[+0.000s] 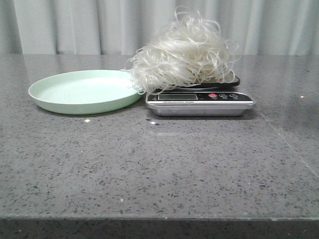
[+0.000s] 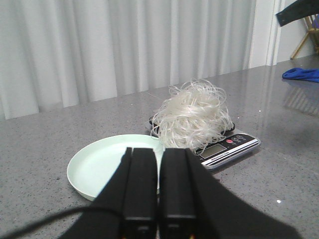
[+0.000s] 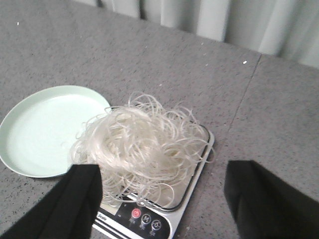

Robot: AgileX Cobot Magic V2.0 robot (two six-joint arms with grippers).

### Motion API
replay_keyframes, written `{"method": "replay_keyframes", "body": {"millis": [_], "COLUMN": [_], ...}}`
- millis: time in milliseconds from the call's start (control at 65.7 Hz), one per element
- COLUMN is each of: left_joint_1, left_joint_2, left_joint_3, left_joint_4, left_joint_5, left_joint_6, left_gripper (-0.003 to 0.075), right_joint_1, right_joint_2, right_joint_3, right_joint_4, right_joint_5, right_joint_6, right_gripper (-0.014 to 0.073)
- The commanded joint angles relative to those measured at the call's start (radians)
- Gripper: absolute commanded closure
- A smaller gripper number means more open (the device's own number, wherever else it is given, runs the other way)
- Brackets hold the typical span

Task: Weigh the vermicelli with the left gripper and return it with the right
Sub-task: 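Lower the right gripper onto the vermicelli on the scale and grasp, then carry the vermicelli with the right gripper back onto the green plate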

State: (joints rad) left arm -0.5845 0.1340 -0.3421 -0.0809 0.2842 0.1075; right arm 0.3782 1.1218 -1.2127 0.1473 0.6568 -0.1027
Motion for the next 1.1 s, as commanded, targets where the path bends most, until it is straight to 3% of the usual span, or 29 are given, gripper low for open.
{"method": "replay_keyframes", "body": {"millis": [0, 274, 518, 670, 761, 792, 807, 822, 837, 883, 959, 1081], "left_joint_1": [-0.006, -0.006, -0.006, -0.006, -0.006, -0.006, -0.006, -0.006, -0.006, -0.006, -0.006, -0.006], "left_joint_2": [0.010, 0.010, 0.010, 0.010, 0.010, 0.010, 0.010, 0.010, 0.010, 0.010, 0.010, 0.010], "left_joint_3": [-0.023, -0.023, -0.023, -0.023, -0.023, -0.023, -0.023, -0.023, -0.023, -0.023, -0.023, -0.023], "left_joint_4": [-0.004, -0.004, -0.004, -0.004, -0.004, -0.004, -0.004, -0.004, -0.004, -0.004, -0.004, -0.004], "left_joint_5": [-0.080, -0.080, -0.080, -0.080, -0.080, -0.080, -0.080, -0.080, -0.080, -0.080, -0.080, -0.080], "left_joint_6": [0.000, 0.000, 0.000, 0.000, 0.000, 0.000, 0.000, 0.000, 0.000, 0.000, 0.000, 0.000], "left_gripper": [0.0594, 0.0594, 0.0594, 0.0594, 0.0594, 0.0594, 0.0594, 0.0594, 0.0594, 0.0594, 0.0594, 0.0594], "right_joint_1": [0.014, 0.032, 0.090, 0.091, 0.091, 0.091, 0.090, 0.090, 0.089, 0.089, 0.090, 0.101], "right_joint_2": [0.114, 0.400, 0.577, 0.678, 0.737, 0.750, 0.765, 0.765, 0.778, 0.788, 0.794, 0.789], "right_joint_3": [-0.162, -0.382, -0.496, -0.571, -0.622, -0.638, -0.650, -0.654, -0.667, -0.676, -0.691, -0.764], "right_joint_4": [0.005, 0.009, -0.004, -0.032, -0.066, -0.072, -0.074, -0.074, -0.074, -0.074, -0.058, -0.020], "right_joint_5": [0.049, 0.260, 0.297, 0.401, 0.503, 0.534, 0.555, 0.561, 0.578, 0.593, 0.586, 0.598], "right_joint_6": [-0.014, -0.014, -0.030, -0.030, -0.030, -0.030, -0.030, -0.030, -0.030, -0.030, -0.028, -0.028], "right_gripper": [-0.0017, -0.0017, -0.0017, 0.0011, 0.0127, 0.0194, 0.0274, 0.0274, 0.0363, 0.0451, 0.0428, 0.0460]}}
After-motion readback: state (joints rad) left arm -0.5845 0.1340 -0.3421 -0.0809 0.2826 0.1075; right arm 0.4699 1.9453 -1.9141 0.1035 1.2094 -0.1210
